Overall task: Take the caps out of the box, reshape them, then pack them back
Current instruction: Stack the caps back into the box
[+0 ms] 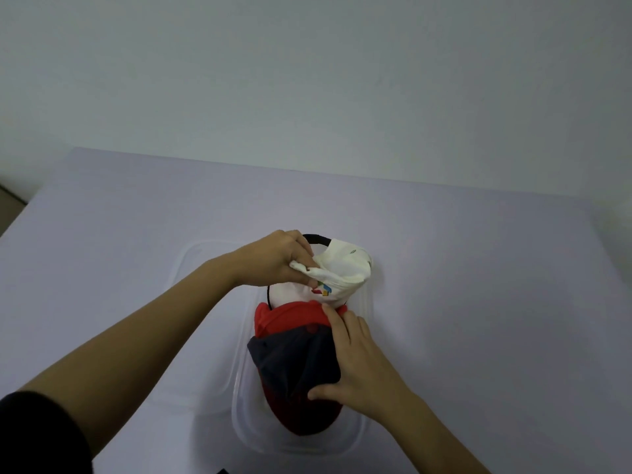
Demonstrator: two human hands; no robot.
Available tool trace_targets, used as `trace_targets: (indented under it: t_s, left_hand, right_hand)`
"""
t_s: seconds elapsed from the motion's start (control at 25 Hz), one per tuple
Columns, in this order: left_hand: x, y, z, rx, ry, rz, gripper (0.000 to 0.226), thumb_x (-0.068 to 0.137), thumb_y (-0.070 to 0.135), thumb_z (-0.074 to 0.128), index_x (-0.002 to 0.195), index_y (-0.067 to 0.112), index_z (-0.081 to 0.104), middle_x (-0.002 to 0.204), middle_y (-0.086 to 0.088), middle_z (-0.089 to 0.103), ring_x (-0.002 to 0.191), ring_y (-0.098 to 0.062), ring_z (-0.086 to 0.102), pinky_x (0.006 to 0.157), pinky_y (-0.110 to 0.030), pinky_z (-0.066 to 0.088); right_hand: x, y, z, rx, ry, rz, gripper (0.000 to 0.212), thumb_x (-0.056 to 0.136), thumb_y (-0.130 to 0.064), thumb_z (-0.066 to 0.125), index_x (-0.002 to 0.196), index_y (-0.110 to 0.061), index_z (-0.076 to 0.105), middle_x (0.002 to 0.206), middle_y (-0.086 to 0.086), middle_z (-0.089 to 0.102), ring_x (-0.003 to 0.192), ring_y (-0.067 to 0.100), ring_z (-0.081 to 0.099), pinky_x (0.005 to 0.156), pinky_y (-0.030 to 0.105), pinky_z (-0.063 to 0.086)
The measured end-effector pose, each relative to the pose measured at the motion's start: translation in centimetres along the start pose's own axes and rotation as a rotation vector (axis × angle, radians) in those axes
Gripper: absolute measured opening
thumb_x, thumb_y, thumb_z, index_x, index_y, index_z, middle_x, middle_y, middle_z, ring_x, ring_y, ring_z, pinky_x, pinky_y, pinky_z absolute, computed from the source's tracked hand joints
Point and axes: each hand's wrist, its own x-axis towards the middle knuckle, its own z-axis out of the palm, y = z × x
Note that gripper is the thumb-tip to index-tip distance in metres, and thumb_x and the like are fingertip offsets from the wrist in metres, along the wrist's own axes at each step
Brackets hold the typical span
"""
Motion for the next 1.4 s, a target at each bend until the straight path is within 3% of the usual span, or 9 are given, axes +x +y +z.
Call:
trace_targets:
  t_s: [0.36, 0.56, 0.72, 0.92, 1.08, 1.16, 1.24, 1.32, 1.4]
  left_hand:
    - [-2.5, 2.3, 1.5, 0.202, 0.070, 0.260, 0.033, 0.084, 0.045, 0.053, 0.090, 0.023, 0.076, 0.074, 0.010, 0.070, 0.093, -0.014, 0.054, 0.065, -0.036, 0.054]
    - [-1.1, 0.6, 0.6, 0.000, -0.003, 0.035, 0.017, 0.080, 0.035, 0.071, 0.095, 0.028, 0.076, 0.086, 0.009, 0.072, 0.094, -0.009, 0.055, 0.076, -0.010, 0.042]
    - [1.3, -2.3, 1.9, -0.057, -0.092, -0.115, 0.013, 0.080, 0.035, 0.072, 0.087, 0.025, 0.077, 0.074, 0.003, 0.071, 0.067, -0.016, 0.058, 0.063, -0.031, 0.047]
    - [2.7, -3.4, 3.1, -0.400, -0.256, -0.353, 0.010, 0.080, 0.026, 0.074, 0.074, 0.018, 0.075, 0.057, 0.013, 0.061, 0.050, 0.000, 0.046, 0.053, -0.014, 0.034]
    - [3.2, -4.8, 3.4, -0.492, -0.210, -0.440, 0.023, 0.078, 0.030, 0.076, 0.082, 0.007, 0.074, 0.074, -0.013, 0.062, 0.065, -0.023, 0.048, 0.058, -0.029, 0.036]
    - [3.0, -5.2, 3.4, -0.558, -0.161, -0.484, 0.020, 0.079, 0.028, 0.075, 0.084, 0.008, 0.074, 0.081, -0.012, 0.070, 0.071, -0.022, 0.060, 0.064, -0.031, 0.045]
    - [2.8, -5.6, 3.2, -0.593, -0.169, -0.492, 0.011, 0.082, 0.023, 0.073, 0.077, 0.013, 0.072, 0.068, 0.004, 0.071, 0.064, -0.011, 0.063, 0.058, -0.022, 0.048]
    - [2.9, -5.4, 3.0, -0.598, -0.190, -0.483, 0.009, 0.083, 0.021, 0.072, 0.076, 0.015, 0.071, 0.062, 0.010, 0.068, 0.058, -0.006, 0.063, 0.053, -0.018, 0.047]
    - [3.1, -5.4, 3.0, -0.620, -0.202, -0.499, 0.008, 0.082, 0.021, 0.072, 0.079, 0.014, 0.072, 0.067, 0.006, 0.070, 0.064, -0.009, 0.066, 0.057, -0.021, 0.051]
  right_hand:
    - [-1.9, 0.0, 0.8, 0.025, 0.036, -0.025, 0.114, 0.071, -0.058, 0.068, 0.147, -0.028, -0.012, 0.139, -0.002, 0.021, 0.124, 0.010, 0.022, 0.105, 0.023, 0.032]
    - [-1.7, 0.2, 0.8, -0.004, 0.053, -0.037, 0.113, 0.072, -0.058, 0.068, 0.149, -0.022, -0.006, 0.136, 0.001, 0.025, 0.123, 0.013, 0.026, 0.103, 0.024, 0.033]
    - [-1.6, -0.1, 0.5, -0.009, 0.036, -0.029, 0.113, 0.073, -0.058, 0.068, 0.147, -0.026, -0.011, 0.140, 0.001, 0.022, 0.128, 0.015, 0.026, 0.109, 0.028, 0.033]
    - [-1.6, 0.0, 0.4, -0.024, 0.031, -0.023, 0.116, 0.072, -0.058, 0.068, 0.141, -0.031, -0.020, 0.141, 0.000, 0.021, 0.128, 0.014, 0.026, 0.108, 0.026, 0.032]
    - [-1.1, 0.2, -0.3, 0.073, -0.048, 0.004, 0.118, 0.067, -0.064, 0.069, 0.147, -0.034, -0.012, 0.144, -0.005, 0.016, 0.132, 0.011, 0.022, 0.111, 0.030, 0.033]
    - [-0.5, 1.5, -1.4, 0.290, -0.011, -0.017, 0.104, 0.069, -0.072, 0.058, 0.148, -0.032, 0.003, 0.145, -0.010, 0.020, 0.134, 0.008, 0.025, 0.111, 0.031, 0.032]
    - [1.2, 4.0, -2.8, 0.380, 0.207, -0.023, 0.078, 0.084, -0.069, 0.038, 0.145, -0.023, 0.025, 0.142, -0.007, 0.033, 0.133, 0.007, 0.032, 0.112, 0.032, 0.030]
    - [4.2, 6.8, -4.2, 0.153, 0.320, 0.005, 0.055, 0.096, -0.044, 0.038, 0.143, -0.015, 0.034, 0.142, 0.000, 0.041, 0.134, 0.015, 0.034, 0.116, 0.034, 0.023]
    - [7.6, 8.1, -5.0, -0.094, 0.199, 0.032, 0.048, 0.098, -0.027, 0.042, 0.144, -0.016, 0.033, 0.148, 0.003, 0.039, 0.137, 0.022, 0.031, 0.115, 0.032, 0.016]
